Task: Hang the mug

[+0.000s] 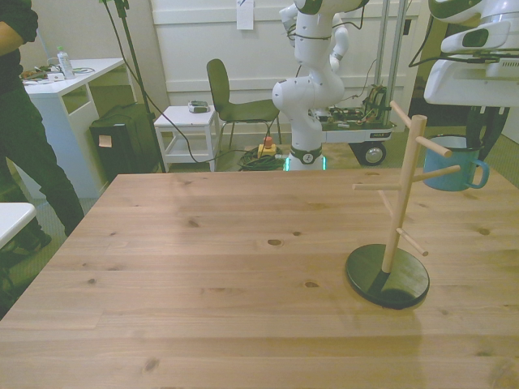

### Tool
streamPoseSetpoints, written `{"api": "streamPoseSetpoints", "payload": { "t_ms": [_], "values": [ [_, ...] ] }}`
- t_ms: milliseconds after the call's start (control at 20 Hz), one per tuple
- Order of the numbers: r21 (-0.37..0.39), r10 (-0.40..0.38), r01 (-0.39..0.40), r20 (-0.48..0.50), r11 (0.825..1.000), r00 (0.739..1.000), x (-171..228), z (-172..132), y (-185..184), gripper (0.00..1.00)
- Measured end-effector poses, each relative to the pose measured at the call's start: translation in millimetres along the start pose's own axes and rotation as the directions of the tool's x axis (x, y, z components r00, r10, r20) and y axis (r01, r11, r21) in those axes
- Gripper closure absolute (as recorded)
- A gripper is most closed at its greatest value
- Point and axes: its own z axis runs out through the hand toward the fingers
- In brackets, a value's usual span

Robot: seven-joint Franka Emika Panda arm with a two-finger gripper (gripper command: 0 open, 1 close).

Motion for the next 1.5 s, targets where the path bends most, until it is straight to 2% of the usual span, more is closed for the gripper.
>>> {"api": "streamPoseSetpoints", "payload": {
  "t_ms": [650,1200,1250,1500],
  "values": [
    [0.009,0.025,-0.025,0.012,1.000,1.000,30.4,-10.2,9.4,1.00],
    [-0.010,0.058,-0.058,0.023,0.998,0.998,46.0,1.9,28.2,1.00],
    [-0.011,0.060,-0.060,0.027,0.998,0.998,45.7,2.5,29.4,0.00],
    [-0.015,0.064,-0.064,0.031,0.998,0.997,47.8,4.4,31.6,0.00]
  ]
}}
